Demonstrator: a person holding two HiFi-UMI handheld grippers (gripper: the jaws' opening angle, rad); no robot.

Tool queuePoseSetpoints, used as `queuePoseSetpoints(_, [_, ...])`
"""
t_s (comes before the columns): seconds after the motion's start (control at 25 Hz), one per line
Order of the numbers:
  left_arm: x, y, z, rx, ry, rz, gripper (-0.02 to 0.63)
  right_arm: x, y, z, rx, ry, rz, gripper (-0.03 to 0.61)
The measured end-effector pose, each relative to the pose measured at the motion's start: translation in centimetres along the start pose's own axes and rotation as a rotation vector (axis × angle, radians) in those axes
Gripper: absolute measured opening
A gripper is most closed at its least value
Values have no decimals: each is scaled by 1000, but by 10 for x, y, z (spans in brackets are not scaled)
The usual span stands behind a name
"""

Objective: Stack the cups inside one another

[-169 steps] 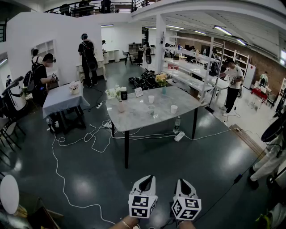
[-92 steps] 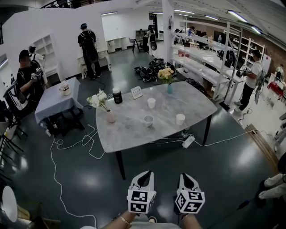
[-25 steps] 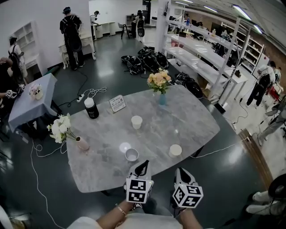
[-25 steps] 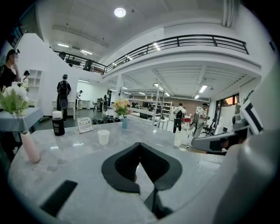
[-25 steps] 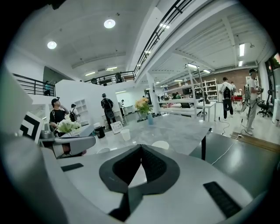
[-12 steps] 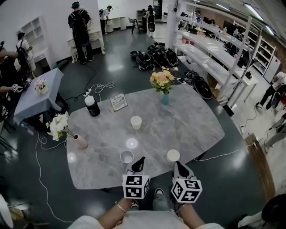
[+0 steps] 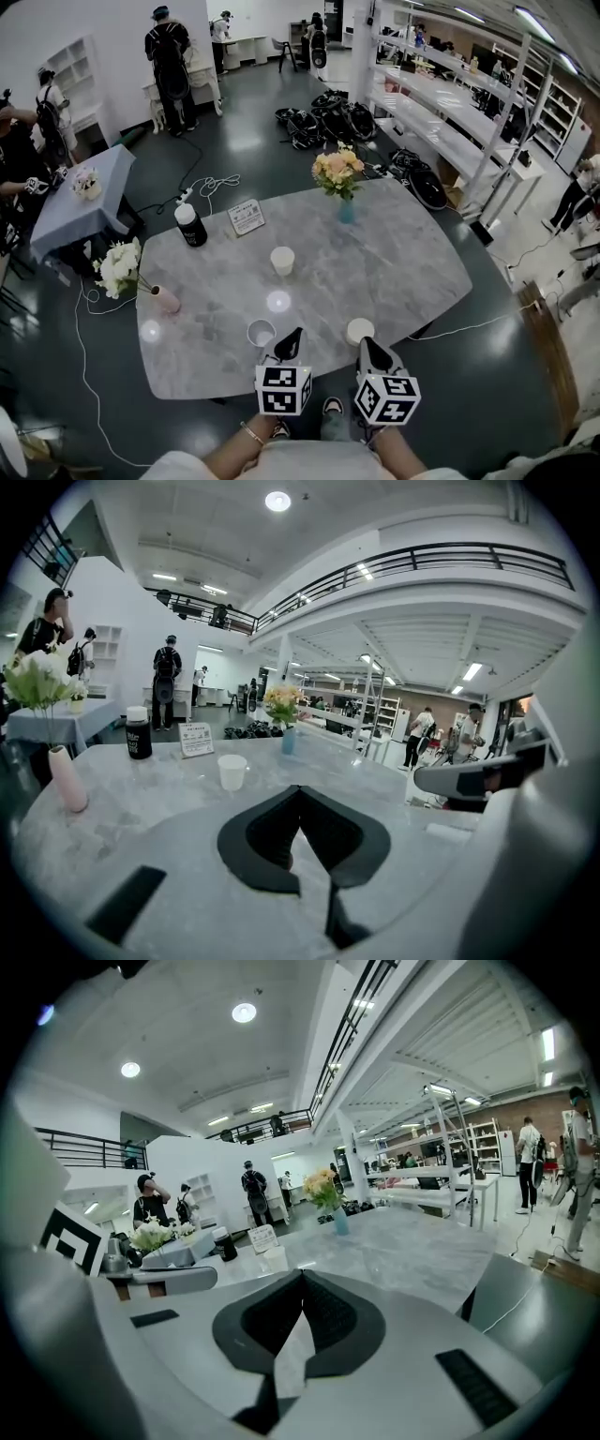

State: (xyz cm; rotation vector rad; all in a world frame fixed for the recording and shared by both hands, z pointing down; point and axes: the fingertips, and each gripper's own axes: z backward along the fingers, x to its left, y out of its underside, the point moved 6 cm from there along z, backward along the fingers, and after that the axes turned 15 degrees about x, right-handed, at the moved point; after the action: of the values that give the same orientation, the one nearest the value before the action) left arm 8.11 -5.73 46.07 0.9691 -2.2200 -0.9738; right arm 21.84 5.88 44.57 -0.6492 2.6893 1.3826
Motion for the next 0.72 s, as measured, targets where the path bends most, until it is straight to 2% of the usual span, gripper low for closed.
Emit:
queuePoseSetpoints(0.24, [4,8,2,11,0,5,-3,3,2,-3,9,12,6,6])
queuePoseSetpoints(0.48, [21,15,15,5,-44,35,-3,25,2,-14,34,-43,44,6])
queuePoseSetpoints(0.72, [48,27,36,9,-124,86,-3,53,4,-31,68,-118,89,6])
